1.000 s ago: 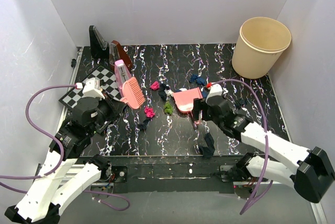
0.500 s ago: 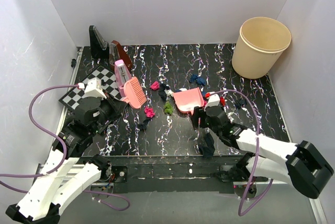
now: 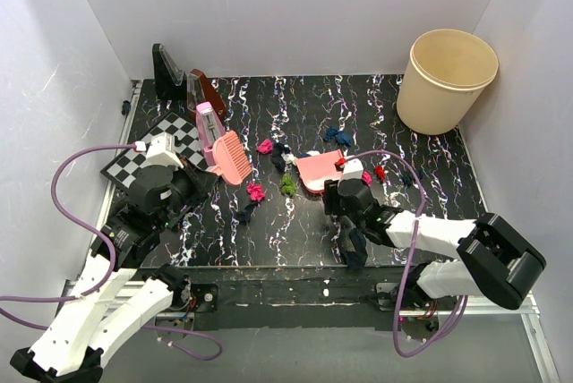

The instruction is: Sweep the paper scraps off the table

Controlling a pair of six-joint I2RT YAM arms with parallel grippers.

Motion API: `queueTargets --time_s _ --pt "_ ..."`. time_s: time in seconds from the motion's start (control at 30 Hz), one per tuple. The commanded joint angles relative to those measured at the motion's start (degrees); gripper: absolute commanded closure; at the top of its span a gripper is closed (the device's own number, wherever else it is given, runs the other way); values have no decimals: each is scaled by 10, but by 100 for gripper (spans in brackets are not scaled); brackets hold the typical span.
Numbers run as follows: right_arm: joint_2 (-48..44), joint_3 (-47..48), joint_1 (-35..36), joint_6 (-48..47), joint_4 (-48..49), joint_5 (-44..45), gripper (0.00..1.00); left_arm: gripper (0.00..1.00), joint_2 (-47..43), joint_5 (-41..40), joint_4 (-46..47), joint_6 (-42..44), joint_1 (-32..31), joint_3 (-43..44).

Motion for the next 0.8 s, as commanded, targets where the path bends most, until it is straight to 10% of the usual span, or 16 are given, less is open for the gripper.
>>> queueTargets --time_s 0.0,0.77 --pt "19 36 4 -10 34 40 41 100 -4 -1 15 9 4 5" --pt "87 76 4 14 -15 58 54 100 -12 -10 -7 20 4 4"
